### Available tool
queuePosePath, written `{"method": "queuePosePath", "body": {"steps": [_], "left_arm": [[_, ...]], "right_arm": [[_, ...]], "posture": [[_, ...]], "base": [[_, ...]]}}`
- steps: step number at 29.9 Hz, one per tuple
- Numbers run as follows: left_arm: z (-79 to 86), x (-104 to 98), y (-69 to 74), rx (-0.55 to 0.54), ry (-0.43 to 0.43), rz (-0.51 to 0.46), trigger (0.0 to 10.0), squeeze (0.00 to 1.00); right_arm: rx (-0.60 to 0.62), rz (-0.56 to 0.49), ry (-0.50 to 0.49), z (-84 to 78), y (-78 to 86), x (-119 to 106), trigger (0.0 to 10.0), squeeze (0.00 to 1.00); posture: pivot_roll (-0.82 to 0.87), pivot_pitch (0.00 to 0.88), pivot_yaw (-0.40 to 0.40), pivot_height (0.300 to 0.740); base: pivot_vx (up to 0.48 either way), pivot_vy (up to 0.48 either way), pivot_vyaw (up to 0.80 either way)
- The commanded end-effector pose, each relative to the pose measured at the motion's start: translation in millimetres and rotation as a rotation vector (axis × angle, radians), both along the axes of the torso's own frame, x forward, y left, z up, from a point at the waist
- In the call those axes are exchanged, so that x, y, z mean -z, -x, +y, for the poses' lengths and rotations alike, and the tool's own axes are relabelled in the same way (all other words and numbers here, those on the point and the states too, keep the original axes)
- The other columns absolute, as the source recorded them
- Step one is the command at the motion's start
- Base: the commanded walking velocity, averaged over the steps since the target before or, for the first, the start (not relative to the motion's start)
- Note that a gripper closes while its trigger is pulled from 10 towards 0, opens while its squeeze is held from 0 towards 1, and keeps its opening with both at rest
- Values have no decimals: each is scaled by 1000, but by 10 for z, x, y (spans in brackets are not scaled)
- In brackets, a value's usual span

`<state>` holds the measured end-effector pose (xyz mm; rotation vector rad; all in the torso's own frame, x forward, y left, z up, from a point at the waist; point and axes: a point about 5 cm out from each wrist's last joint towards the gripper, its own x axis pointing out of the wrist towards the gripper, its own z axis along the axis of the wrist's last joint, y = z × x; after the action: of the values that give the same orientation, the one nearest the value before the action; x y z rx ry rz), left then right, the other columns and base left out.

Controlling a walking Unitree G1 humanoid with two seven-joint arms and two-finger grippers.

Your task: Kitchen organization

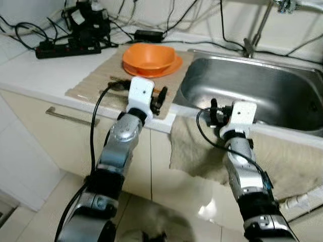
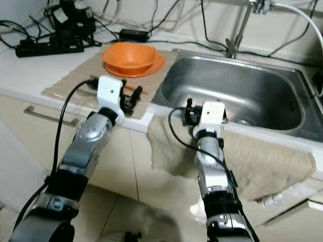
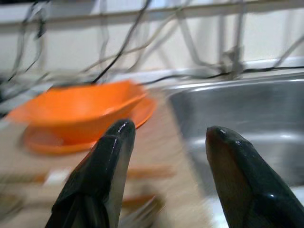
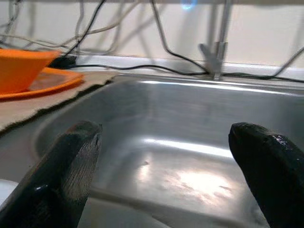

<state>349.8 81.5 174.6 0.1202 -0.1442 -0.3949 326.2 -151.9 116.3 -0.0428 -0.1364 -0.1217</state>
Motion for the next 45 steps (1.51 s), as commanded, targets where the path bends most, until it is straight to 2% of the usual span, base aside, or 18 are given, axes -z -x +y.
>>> {"method": "queuePosePath", "body": {"steps": [1,4,8,12,16,20,22,23,26,28,29,30,32,35,38,45], "left_arm": [[-38,-95,-31,23,-43,-19,10000,0],[21,-203,-88,17,-49,-37,10000,0],[58,-306,-150,14,14,-43,10000,0],[64,-303,-168,1,36,-39,10000,0],[114,-273,-181,-17,44,-28,10000,0],[307,-145,-218,-72,43,19,10000,0],[348,-148,-230,-83,46,21,10000,0],[407,-207,-257,-94,53,8,10000,0],[427,-253,-276,-98,54,-3,10000,0],[421,-344,-295,-95,58,-36,10000,0],[418,-473,-292,-94,78,-95,10000,0],[418,-473,-292,-94,78,-95,10000,0],[379,-594,-278,-72,75,-144,10000,0],[347,-641,-273,-55,83,-159,10000,0],[206,-703,-228,17,76,-189,10000,0],[150,-715,-212,38,83,-192,10000,0]], "right_arm": [[21,-73,14,-36,-34,-191,10000,0],[34,-118,2,-41,-82,-317,10000,0],[109,-128,26,-126,-104,-375,10000,0],[137,-169,35,-162,-96,-474,10000,0],[136,-161,38,-162,-121,-475,10000,0],[102,-123,46,-159,-192,-487,10000,0],[100,-123,55,-170,-213,-525,10000,0],[101,-138,57,-219,-240,-615,10000,0],[106,-144,58,-247,-245,-642,10000,0],[113,-136,56,-247,-234,-603,10000,0],[112,-134,60,-216,-216,-576,10000,0],[112,-134,60,-216,-216,-576,10000,0],[104,-138,83,-175,-200,-552,10000,0],[101,-135,93,-162,-199,-534,10000,0],[104,-117,92,-142,-185,-458,10000,0],[108,-108,93,-116,-175,-407,10000,0]], "posture": [[47,3,40,740],[48,0,40,740],[36,0,49,740],[27,0,53,740],[22,0,50,740],[16,0,52,740],[16,0,50,740],[19,0,47,740],[18,0,51,740],[17,0,52,740],[15,0,54,740],[15,0,54,740],[15,0,54,740],[15,0,55,740],[15,0,61,740],[16,0,64,740]], "base": [[0,0,0],[0,0,0],[0,0,0],[0,0,0],[0,0,0],[0,0,0],[0,0,0],[0,0,0],[0,0,0],[131,0,0],[465,0,0],[465,0,0],[465,0,0],[467,0,0],[472,0,0],[480,0,0]]}}
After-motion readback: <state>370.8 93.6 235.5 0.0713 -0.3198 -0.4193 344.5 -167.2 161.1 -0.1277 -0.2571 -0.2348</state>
